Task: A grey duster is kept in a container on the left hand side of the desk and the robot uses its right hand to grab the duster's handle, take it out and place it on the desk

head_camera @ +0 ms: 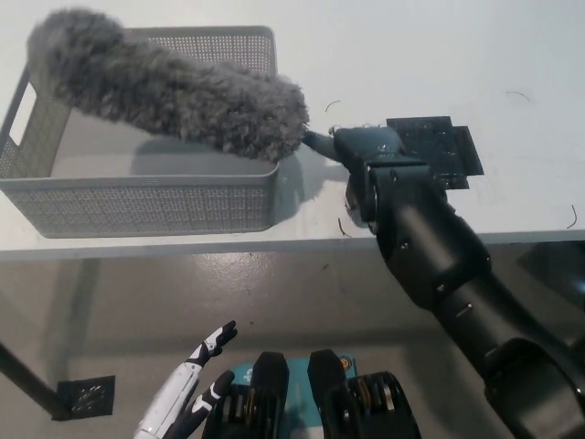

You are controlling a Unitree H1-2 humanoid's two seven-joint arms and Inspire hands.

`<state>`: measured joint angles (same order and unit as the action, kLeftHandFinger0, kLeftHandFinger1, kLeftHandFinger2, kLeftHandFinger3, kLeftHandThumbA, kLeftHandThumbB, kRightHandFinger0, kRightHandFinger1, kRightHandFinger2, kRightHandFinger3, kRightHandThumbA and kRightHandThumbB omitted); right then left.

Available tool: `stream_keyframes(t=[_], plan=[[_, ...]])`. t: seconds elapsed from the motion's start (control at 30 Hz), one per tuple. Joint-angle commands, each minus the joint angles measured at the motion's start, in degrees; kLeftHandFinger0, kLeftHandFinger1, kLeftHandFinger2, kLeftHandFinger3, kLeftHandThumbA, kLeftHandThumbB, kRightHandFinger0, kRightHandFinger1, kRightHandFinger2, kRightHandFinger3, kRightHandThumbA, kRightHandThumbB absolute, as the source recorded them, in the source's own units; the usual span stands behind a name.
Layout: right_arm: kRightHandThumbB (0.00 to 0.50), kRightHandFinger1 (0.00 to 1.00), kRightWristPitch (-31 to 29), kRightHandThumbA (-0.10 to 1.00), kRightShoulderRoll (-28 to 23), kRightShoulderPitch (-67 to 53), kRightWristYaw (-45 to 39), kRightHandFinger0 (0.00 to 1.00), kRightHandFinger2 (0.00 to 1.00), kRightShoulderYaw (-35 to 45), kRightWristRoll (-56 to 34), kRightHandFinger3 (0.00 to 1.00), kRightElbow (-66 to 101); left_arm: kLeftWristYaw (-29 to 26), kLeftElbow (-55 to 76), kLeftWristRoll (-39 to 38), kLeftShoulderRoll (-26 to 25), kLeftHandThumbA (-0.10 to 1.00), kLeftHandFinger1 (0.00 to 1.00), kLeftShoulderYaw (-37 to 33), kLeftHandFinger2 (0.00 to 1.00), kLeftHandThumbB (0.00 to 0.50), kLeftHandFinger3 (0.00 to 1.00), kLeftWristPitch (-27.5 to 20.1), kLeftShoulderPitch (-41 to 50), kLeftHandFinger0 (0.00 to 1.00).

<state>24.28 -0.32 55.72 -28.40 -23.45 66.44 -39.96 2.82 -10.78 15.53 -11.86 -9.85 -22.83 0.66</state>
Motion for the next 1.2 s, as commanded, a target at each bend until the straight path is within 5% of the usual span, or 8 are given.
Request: stream_keyframes(t=[0.0, 0.13, 0.33, 0.57, 0.73, 0.87, 1.07, 1.17], plan=[[0.123, 0.05, -14.93, -0.1, 7.53, 12.76, 55.73, 0.0, 0.41, 6.01, -8.14, 0.48, -18.28, 1.87, 2.99, 0.79, -0.59, 1.0, 1.0, -1.49, 1.0, 0.162, 1.0, -0.46, 0.27, 1.0], [0.055, 0.06, -18.87, -0.06, 7.26, 11.79, 58.36, 0.0, 0.5, 10.98, -13.06, 0.59, -17.94, 2.05, 2.67, 0.99, -0.91, 1.0, 1.0, -1.68, 1.0, 0.147, 1.0, -1.18, -0.18, 1.0], [0.078, 0.0, -23.54, -0.08, 7.9, 10.94, 61.14, 0.0, 0.35, 18.88, -20.73, 0.39, -17.86, 2.53, 2.24, 1.21, -1.24, 1.0, 1.0, -2.05, 1.0, 0.146, 1.0, -1.24, -0.28, 1.0], [0.075, 0.08, -28.78, -0.06, 8.82, 11.96, 61.23, 0.0, 0.47, 26.31, -28.13, 0.41, -17.99, 2.21, 2.4, 1.83, -0.97, 1.0, 1.0, -2.1, 1.0, 0.153, 1.0, -0.79, 0.09, 1.0], [0.047, 0.0, -30.05, 0.0, 9.51, 13.26, 59.53, 0.0, 0.34, 32.05, -33.23, 0.28, -16.9, 2.22, 2.4, 2.04, -1.03, 1.0, 1.0, -2.15, 1.0, 0.153, 1.0, -0.58, 0.12, 1.0], [0.065, 0.0, -28.96, 0.0, 9.77, 14.07, 57.11, 0.0, 0.16, 35.15, -35.63, 0.06, -13.95, 2.0, 2.35, 2.38, -0.97, 1.0, 1.0, -2.12, 1.0, 0.162, 1.0, -0.43, -0.09, 1.0], [0.114, 0.0, -28.1, -0.09, 9.47, 15.63, 55.29, 0.0, 0.24, 39.89, -39.01, 0.05, -11.55, 1.91, 2.12, 2.35, -1.17, 1.0, 1.0, -2.11, 1.0, 0.172, 1.0, -0.43, -0.06, 1.0], [0.087, 0.0, -29.22, -0.1, 8.84, 16.18, 54.68, 0.0, 0.25, 41.89, -40.56, 0.0, -11.06, 1.77, 1.76, 2.5, -1.21, 1.0, 1.0, -2.18, 1.0, 0.175, 1.0, -0.77, -0.22, 1.0]])
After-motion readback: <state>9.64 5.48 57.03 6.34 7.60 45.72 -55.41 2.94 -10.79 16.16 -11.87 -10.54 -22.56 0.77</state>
